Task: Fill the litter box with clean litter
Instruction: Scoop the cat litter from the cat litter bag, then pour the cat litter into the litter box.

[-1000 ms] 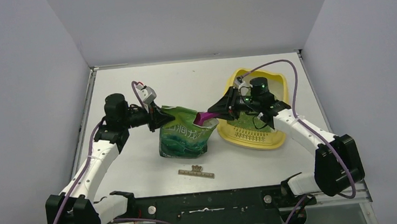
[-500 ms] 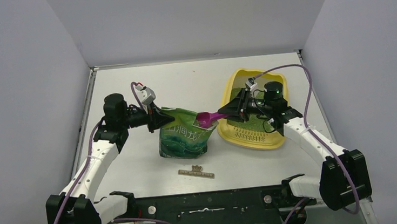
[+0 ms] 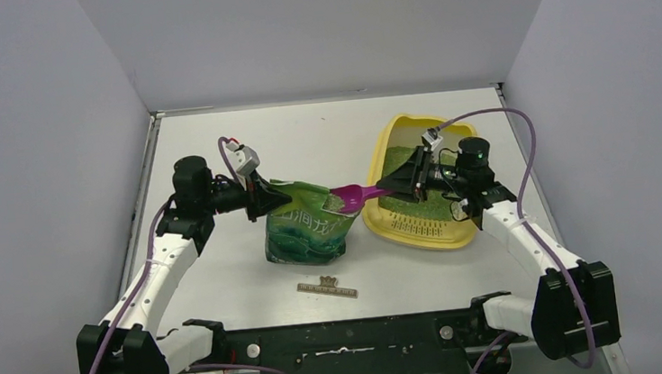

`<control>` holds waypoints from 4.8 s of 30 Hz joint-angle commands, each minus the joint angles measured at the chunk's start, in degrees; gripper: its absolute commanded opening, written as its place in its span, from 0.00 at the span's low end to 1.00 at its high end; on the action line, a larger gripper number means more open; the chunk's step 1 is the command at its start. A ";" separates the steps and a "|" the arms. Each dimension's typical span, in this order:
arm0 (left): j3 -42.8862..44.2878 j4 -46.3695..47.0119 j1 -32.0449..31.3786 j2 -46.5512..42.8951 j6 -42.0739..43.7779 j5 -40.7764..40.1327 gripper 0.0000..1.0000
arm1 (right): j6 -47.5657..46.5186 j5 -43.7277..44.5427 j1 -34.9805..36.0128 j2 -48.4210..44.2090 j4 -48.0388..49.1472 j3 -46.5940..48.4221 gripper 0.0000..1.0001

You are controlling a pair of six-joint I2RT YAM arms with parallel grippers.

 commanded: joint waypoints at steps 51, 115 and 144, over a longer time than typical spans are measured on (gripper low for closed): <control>1.00 3.40 -0.67 1.34 -0.23 1.96 0.00 | 10.46 -3.02 -8.43 -10.81 14.04 -11.48 0.00; 1.17 3.71 -1.11 2.22 -0.90 1.17 0.00 | 21.03 -6.78 -30.08 -7.82 30.35 -9.42 0.00; 3.20 -2.17 -0.70 -0.73 -0.24 -6.98 0.48 | -3.00 10.90 -38.07 -4.41 -0.27 -1.75 0.00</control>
